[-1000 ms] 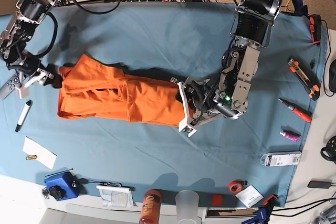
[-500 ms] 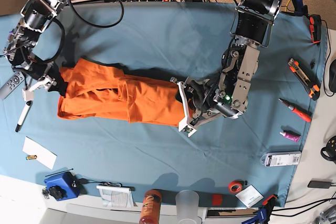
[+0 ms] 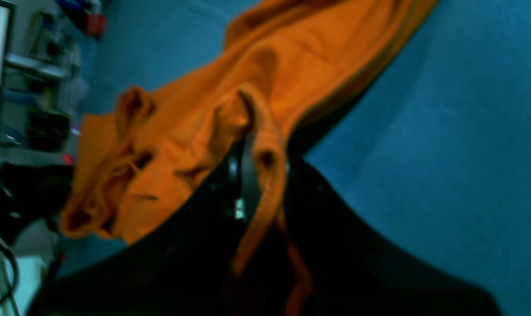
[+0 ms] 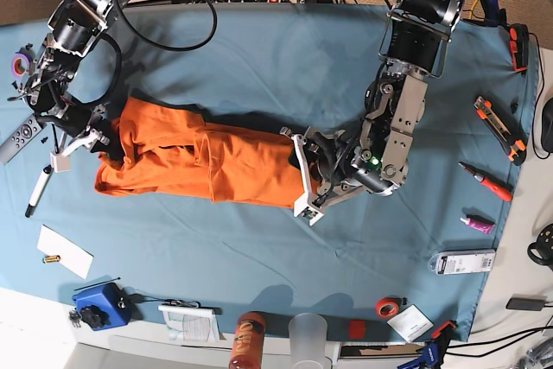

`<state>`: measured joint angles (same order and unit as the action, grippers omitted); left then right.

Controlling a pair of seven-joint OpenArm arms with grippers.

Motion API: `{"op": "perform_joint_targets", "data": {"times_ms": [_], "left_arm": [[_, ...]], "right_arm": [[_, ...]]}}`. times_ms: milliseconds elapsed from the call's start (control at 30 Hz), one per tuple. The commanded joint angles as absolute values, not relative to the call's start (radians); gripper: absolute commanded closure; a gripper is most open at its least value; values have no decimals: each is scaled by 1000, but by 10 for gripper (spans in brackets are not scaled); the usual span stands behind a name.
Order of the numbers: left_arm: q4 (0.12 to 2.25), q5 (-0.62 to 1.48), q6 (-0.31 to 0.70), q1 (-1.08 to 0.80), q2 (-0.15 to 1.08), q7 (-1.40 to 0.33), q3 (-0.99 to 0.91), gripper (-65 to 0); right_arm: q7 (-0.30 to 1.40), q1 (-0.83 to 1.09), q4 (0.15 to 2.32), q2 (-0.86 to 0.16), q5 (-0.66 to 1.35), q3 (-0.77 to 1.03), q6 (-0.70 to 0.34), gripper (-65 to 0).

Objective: Layout the t-shirt on the table in an organized manner, then fold the t-shirt properly
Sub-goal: 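Release the shirt and reposition both grippers over the folded bundle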

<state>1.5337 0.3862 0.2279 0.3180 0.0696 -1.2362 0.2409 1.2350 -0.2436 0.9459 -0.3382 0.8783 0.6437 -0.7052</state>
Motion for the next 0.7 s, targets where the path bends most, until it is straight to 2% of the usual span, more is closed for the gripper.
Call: {"op": "perform_joint_targets", "data": {"times_ms": [0, 200, 433, 533, 667], "left_arm": [[1554, 398, 228, 341, 64, -1229, 238, -279], [1572, 450, 229, 333, 64, -1242, 238, -279], [1753, 419, 228, 241, 64, -1229, 160, -279], [1806, 433, 228, 178, 64, -1213, 72, -279], [1817, 499, 247, 121, 65, -1214, -41, -279]], "right_arm": [[1257, -247, 981, -349, 852, 643, -698, 0], [1241, -246, 1275, -378, 685, 643, -698, 0], [1245, -244, 1599, -357, 572, 622, -680, 0], [1247, -233, 1702, -340, 508, 539, -636, 0], [1219, -224, 1754, -341, 415, 333, -559, 0]]}}
